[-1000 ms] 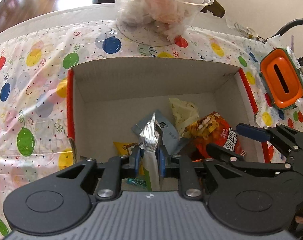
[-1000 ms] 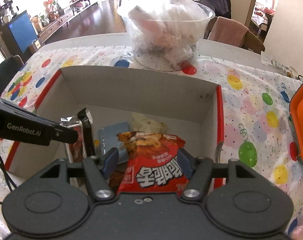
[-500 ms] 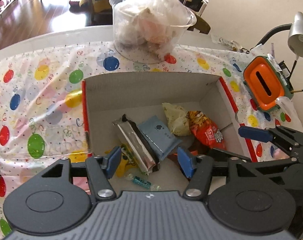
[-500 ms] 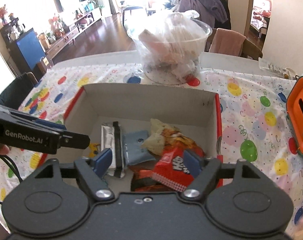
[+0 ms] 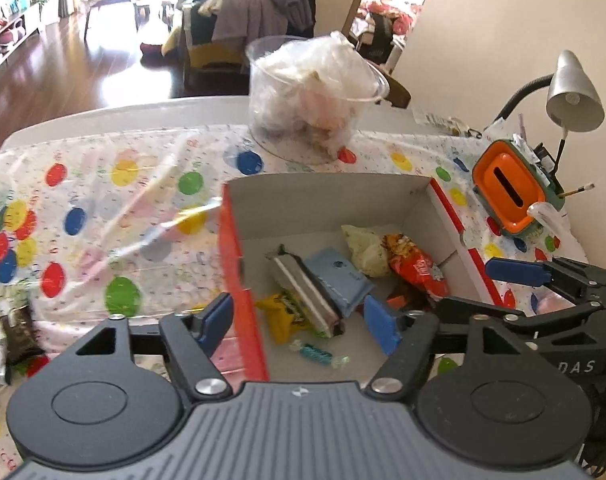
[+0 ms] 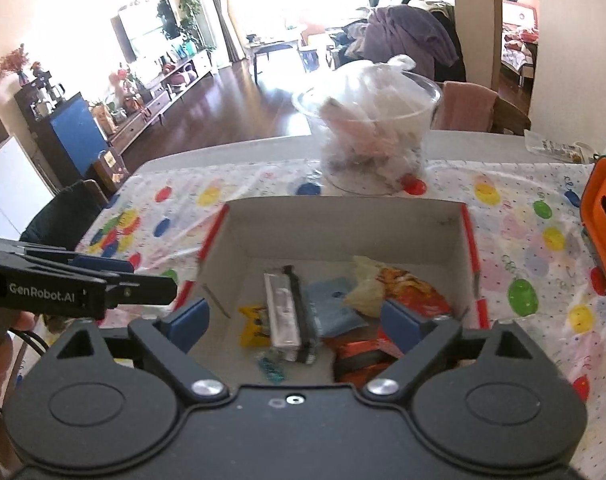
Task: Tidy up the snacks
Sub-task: 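Withdraw both open grippers from the box toward the remaining snacks, then grasp the dark chocolate bar with the right gripper while the left grasps a silver foil packet, then carry the chocolate bar with the right gripper while the left carries the silver packet into the box, then open the right gripper inside the box while the left releases the silver packet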
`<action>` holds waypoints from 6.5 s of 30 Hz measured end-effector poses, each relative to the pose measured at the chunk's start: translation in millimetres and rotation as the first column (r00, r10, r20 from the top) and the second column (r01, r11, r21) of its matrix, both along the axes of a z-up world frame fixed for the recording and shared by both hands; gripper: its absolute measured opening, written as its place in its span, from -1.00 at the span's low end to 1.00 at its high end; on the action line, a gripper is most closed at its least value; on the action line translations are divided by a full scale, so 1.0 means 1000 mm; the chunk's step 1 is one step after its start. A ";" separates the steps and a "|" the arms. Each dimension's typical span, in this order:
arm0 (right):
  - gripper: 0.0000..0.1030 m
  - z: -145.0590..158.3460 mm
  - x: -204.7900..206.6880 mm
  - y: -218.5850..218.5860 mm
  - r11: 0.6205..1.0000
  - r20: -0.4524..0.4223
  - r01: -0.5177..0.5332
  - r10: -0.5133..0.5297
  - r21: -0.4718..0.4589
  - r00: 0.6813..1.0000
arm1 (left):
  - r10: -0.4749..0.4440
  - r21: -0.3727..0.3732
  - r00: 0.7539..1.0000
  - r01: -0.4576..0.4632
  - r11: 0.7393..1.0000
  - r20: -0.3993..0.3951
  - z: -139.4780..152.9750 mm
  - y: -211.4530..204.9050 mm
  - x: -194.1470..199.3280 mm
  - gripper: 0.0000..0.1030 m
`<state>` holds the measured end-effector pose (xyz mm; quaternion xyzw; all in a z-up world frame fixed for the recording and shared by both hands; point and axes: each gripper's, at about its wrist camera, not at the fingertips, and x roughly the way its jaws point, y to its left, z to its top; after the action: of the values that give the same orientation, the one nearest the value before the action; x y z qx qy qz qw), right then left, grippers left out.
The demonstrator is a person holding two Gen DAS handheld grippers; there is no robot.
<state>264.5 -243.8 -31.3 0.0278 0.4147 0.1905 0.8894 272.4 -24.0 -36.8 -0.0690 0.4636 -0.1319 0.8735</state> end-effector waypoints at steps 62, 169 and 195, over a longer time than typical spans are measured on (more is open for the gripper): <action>0.45 -0.120 0.059 0.395 0.939 -0.261 -0.284 0.230 -0.194 0.938 | 0.051 0.033 0.988 -0.047 0.998 -0.145 -0.117 0.377 -0.041 0.43; -0.38 -0.050 0.082 -0.021 0.989 -0.140 0.019 -0.040 -0.149 0.989 | -0.215 0.149 0.970 0.230 0.962 -0.110 -0.064 -0.087 0.034 -0.34; -0.21 -0.072 0.088 -0.012 0.986 -0.201 -0.054 0.021 -0.159 0.979 | -0.170 0.200 0.962 0.213 0.956 -0.215 -0.104 -0.105 0.049 -0.27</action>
<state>352.9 -255.8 -103.8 -0.0346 0.5161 0.1689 0.8390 321.6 -129.1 -141.2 0.0617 0.5636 -0.1562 0.8088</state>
